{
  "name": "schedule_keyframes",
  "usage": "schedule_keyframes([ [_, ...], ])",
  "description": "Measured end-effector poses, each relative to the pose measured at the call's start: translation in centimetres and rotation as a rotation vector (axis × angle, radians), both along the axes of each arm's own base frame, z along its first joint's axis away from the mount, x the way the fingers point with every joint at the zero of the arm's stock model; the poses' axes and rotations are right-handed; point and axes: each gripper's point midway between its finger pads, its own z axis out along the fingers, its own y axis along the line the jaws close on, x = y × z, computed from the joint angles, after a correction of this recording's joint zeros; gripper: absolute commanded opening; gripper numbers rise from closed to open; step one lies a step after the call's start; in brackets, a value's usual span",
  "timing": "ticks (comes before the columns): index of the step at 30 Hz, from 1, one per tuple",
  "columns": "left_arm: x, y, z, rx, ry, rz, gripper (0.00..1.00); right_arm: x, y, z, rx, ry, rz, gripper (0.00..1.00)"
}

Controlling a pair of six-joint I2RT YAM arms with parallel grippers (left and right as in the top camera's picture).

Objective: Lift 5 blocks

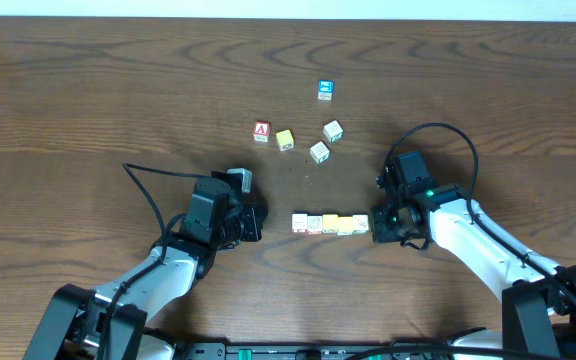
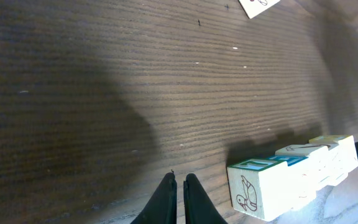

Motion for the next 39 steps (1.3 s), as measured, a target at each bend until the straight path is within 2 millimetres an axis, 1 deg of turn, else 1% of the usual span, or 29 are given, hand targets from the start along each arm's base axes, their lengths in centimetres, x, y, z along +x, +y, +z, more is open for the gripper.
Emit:
schedule_keyframes([
  [3, 0.0, 0.0, 0.0, 0.0, 0.002, 0.001, 0.07, -0.9, 0.0, -0.1, 0.004, 0.037, 0.002, 0.01],
  [5, -0.1, 0.0, -0.1, 0.002, 0.006, 0.0, 0.08, -1.8, 0.2, -0.2, 0.018, 0.075, 0.004, 0.01],
  [9, -0.1, 0.0, -0.1, 0.003, 0.009, 0.0, 0.07, -2.9, 0.7, -0.1, 0.046, 0.121, 0.016, 0.01],
  [16, -0.2, 0.1, -0.2, 0.007, 0.011, 0.003, 0.07, -4.5, 3.0, 0.0, 0.074, 0.153, 0.095, 0.01],
  [19, -0.2, 0.2, -0.3, 0.011, 0.013, 0.006, 0.08, -4.6, 4.0, 0.0, 0.081, 0.138, 0.13, 0.01],
  [23, -0.2, 0.2, -0.3, 0.011, 0.013, 0.006, 0.07, -4.5, 4.8, 0.0, 0.075, 0.113, 0.154, 0.01],
  [31, -0.2, 0.2, -0.3, 0.011, 0.013, 0.006, 0.07, -3.7, 5.2, 0.1, 0.078, 0.078, 0.152, 0.01],
  [37, -0.2, 0.2, -0.3, 0.012, 0.013, 0.006, 0.07, -4.9, 6.9, 0.1, 0.078, 0.074, 0.232, 0.01],
  [39, -0.2, 0.2, -0.3, 0.012, 0.013, 0.006, 0.07, -5.0, 7.2, 0.1, 0.066, 0.063, 0.249, 0.01],
])
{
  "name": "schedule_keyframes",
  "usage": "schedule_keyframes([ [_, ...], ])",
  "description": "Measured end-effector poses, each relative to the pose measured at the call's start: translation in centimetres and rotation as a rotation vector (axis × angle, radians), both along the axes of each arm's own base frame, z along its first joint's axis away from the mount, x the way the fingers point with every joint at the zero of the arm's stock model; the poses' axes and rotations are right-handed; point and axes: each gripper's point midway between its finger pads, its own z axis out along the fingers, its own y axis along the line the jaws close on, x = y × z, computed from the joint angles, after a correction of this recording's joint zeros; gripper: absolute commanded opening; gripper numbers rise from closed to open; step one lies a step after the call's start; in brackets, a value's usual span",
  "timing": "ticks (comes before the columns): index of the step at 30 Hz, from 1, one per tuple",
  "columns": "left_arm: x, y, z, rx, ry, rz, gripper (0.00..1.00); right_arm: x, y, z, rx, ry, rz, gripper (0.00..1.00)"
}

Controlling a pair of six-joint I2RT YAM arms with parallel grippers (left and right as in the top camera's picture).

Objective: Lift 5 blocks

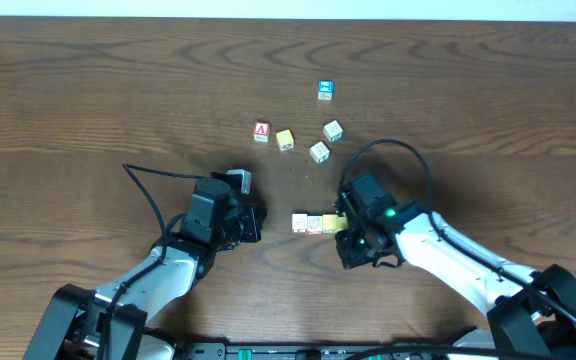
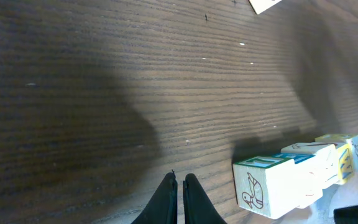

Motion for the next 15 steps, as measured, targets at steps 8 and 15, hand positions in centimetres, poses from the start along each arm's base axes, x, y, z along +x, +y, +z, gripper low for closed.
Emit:
schedule_keyframes([
  [8, 0.0, 0.0, 0.0, 0.0, 0.0, 0.0, 0.07, 0.9, -0.6, -0.1, -0.042, -0.047, -0.008, 0.01],
  [15, 0.0, 0.0, 0.0, 0.0, 0.0, 0.0, 0.07, 1.5, -0.9, -0.1, -0.064, -0.076, -0.014, 0.01],
])
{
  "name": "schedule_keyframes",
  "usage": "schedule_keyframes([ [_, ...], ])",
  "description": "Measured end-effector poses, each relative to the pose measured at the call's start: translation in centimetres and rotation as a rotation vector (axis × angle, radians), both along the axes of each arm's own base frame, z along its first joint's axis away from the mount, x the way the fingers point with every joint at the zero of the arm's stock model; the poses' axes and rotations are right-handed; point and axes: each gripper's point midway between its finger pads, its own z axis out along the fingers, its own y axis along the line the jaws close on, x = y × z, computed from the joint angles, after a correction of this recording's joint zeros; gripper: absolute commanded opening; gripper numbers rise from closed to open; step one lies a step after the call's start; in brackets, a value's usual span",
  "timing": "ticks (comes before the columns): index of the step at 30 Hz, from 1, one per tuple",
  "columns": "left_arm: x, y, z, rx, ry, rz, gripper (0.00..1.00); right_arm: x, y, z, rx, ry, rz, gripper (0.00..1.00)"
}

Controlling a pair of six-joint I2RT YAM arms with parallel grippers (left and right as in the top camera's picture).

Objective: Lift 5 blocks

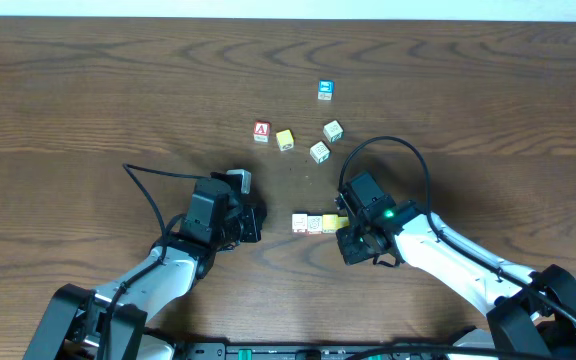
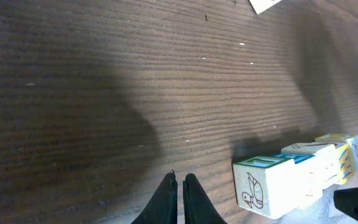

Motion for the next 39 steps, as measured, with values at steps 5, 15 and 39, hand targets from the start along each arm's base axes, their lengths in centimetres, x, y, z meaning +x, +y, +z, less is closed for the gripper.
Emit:
schedule_keyframes([
  [5, 0.0, 0.0, 0.0, 0.0, 0.0, 0.0, 0.07, 0.3, -0.2, 0.0, -0.01, -0.016, -0.003, 0.01],
  [15, 0.0, 0.0, 0.0, 0.0, 0.0, 0.0, 0.07, 0.9, 0.0, 0.1, -0.008, -0.041, -0.006, 0.01],
  [39, 0.0, 0.0, 0.0, 0.0, 0.0, 0.0, 0.07, 1.6, -0.2, 0.2, -0.025, -0.077, -0.013, 0.01],
])
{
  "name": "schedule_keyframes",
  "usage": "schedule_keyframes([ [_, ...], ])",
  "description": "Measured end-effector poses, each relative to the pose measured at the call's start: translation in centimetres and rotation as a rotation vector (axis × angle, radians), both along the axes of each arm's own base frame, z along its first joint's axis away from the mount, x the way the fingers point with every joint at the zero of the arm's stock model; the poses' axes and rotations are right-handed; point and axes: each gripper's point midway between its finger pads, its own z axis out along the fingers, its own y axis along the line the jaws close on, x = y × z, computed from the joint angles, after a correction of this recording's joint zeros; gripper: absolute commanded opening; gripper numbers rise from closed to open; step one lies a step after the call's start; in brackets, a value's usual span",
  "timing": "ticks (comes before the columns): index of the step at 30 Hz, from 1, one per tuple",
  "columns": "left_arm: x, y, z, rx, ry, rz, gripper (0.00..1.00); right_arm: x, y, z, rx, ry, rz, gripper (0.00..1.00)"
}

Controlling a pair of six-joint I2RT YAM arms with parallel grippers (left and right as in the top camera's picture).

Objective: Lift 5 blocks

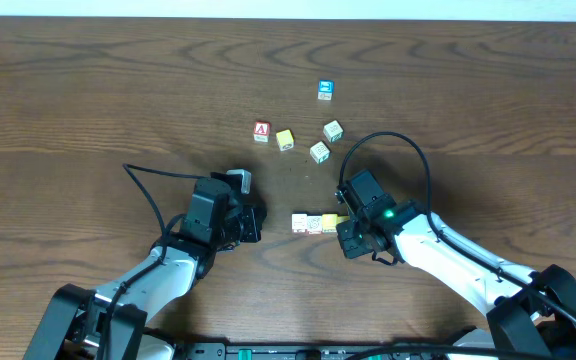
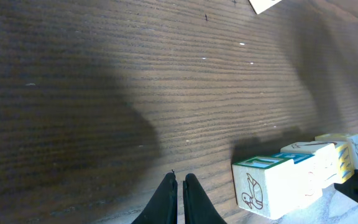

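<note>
A row of small picture blocks [image 1: 313,222] lies on the wooden table [image 1: 88,90]. In the left wrist view the row [image 2: 278,183] shows a turtle drawing on its near end face. My left gripper [image 1: 256,222] rests on the table a short way left of the row, its fingers shut together [image 2: 180,182] with nothing between them. My right gripper [image 1: 346,232] sits over the row's right end and hides the blocks there. Its dark body shows at the row's far end, but its jaws are not visible.
Several loose blocks lie further back: a red A block [image 1: 260,130], a yellow one [image 1: 285,139], two white ones [image 1: 319,151] [image 1: 333,130] and a blue one [image 1: 325,90]. A white block corner [image 2: 263,5] shows at the wrist view's top.
The right gripper has shifted slightly toward the row's right end; its dark shape now meets the far blocks in the left wrist view. The left gripper and the row's left end have not moved.
The right gripper first stood against the right end of a fully visible row, with the left gripper shut and a gap left of the row. Later the right arm had moved left over the row's right blocks. It has stayed there, nudging closer; the left arm stayed put.
</note>
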Motion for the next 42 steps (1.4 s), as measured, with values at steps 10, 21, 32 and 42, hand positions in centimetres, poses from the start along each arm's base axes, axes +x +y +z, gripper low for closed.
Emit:
schedule_keyframes([
  [10, 0.0, 0.01, 0.0, 0.0, 0.0, 0.0, 0.07, 0.04, 0.02, 0.01, 0.001, -0.002, 0.0, 0.01],
  [21, 0.03, 0.05, -0.02, 0.002, -0.001, 0.002, 0.07, 0.05, 0.05, 0.02, 0.002, -0.002, 0.001, 0.01],
  [32, 0.03, 0.05, -0.02, 0.002, -0.001, 0.002, 0.07, -0.05, 0.12, 0.01, 0.007, 0.003, 0.002, 0.01],
  [42, 0.04, 0.05, -0.02, 0.003, -0.001, 0.003, 0.07, -0.26, 0.31, 0.01, 0.018, 0.014, 0.006, 0.01],
])
